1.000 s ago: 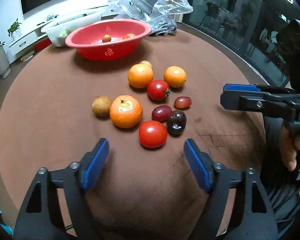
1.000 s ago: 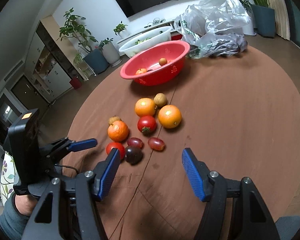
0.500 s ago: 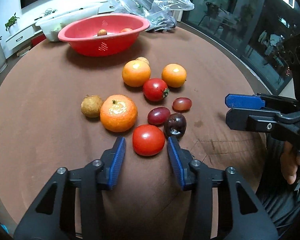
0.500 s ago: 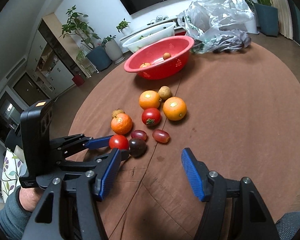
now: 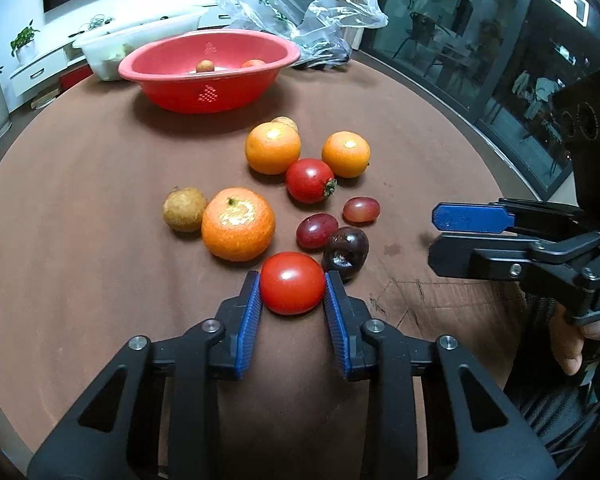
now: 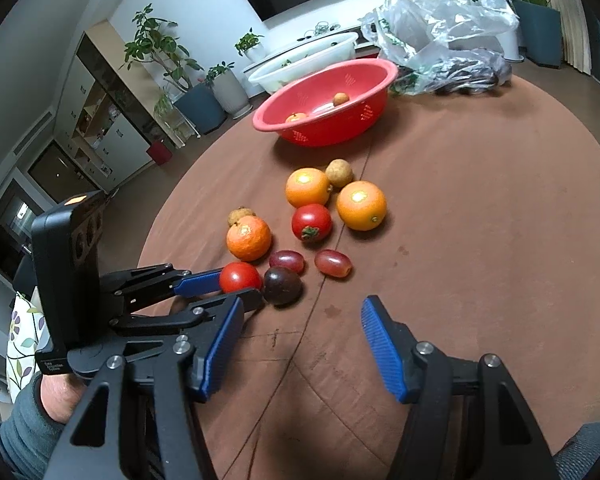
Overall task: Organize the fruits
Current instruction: 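Return to the fruit and grasp a red tomato with the left tool, then grasp a dark plum with the right tool while the left tool holds the tomato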
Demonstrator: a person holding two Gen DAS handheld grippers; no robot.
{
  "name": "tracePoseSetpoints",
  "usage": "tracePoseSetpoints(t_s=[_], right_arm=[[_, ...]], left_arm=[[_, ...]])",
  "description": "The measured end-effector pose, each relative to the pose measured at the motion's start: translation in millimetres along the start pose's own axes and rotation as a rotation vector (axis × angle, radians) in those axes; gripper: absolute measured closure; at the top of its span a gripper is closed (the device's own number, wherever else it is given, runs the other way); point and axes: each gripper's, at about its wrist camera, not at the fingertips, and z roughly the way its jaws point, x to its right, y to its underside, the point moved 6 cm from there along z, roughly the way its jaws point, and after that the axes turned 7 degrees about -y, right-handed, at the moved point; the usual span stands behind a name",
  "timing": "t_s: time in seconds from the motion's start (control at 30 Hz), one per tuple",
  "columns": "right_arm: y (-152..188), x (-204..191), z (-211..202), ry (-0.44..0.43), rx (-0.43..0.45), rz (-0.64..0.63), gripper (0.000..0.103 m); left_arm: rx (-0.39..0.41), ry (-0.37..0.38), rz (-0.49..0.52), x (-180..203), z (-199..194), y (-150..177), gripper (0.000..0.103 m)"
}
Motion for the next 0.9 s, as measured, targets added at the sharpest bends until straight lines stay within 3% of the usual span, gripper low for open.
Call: tracePoseSetpoints(t_s=[0.47, 0.77, 0.9], right_arm=[[-6.7, -25.5, 55.2, 0.085, -0.122, -0.137, 0.057], [-7.2, -26.2, 61.7, 0.166, -0.127, -0.212, 0.072], [-4.1, -28.9, 60.6, 0.179, -0.127, -0.223, 0.073]], left_arm=[[0.004, -0.038, -0.083, -30.7, -21.5, 19.4, 0.073], [0.003, -0.04, -0.09, -31.9, -21.3, 22.7, 0.073], [0.001, -0.041, -0.09, -30.8, -20.6, 23.1, 0.073]])
